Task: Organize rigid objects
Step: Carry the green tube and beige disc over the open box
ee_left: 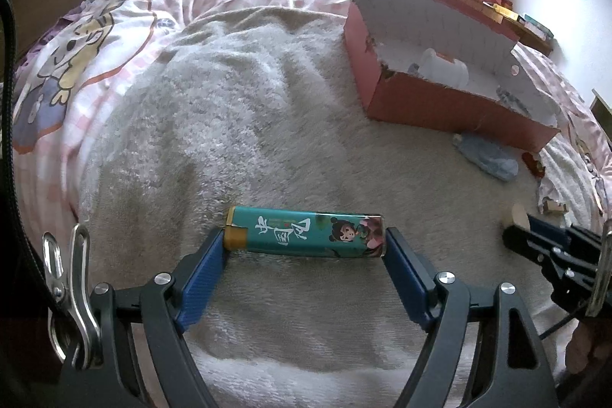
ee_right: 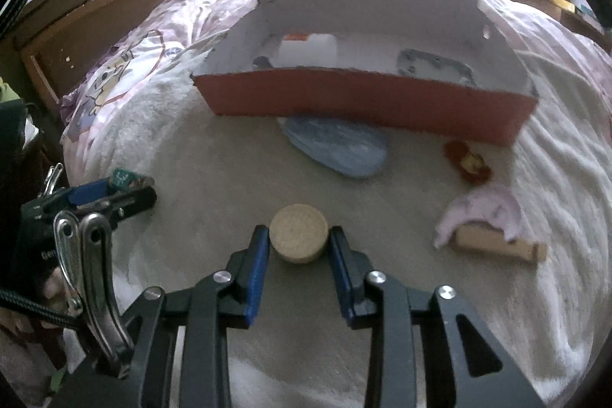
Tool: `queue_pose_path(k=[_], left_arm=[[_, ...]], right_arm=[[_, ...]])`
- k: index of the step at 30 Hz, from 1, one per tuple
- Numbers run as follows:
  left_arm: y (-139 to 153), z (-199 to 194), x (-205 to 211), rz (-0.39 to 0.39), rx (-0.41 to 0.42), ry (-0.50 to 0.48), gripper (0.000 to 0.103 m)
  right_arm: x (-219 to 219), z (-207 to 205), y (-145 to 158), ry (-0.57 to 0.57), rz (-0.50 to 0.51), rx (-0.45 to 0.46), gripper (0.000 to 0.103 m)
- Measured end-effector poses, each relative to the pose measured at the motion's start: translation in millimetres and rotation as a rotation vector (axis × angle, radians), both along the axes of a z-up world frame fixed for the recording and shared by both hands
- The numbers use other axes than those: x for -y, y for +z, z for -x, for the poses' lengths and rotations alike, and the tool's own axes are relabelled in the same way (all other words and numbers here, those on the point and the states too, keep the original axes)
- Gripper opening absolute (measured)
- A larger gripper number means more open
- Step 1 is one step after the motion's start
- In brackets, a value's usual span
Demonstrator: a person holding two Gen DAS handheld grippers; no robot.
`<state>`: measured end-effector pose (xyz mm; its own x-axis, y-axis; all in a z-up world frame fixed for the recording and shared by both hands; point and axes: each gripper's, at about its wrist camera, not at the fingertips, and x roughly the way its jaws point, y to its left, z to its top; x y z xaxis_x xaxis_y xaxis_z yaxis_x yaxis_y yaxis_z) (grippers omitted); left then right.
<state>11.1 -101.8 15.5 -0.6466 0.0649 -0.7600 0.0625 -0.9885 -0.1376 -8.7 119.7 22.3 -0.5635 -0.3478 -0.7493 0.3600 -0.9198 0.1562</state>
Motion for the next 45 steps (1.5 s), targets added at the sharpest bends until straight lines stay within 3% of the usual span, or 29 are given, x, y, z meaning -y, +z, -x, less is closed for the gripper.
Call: queue_pose_path(k=[20, 45], left_arm=[[28, 8, -35, 0.004, -0.043, -0.087, 0.082], [79, 72, -81, 0.017, -0.133, -0.187, 0.082]], right_arm=[[-30, -4, 23, -0.047, 0.087, -0.049, 0.033], [-51, 40, 69, -0.078, 0.126, -0.157, 0.033]])
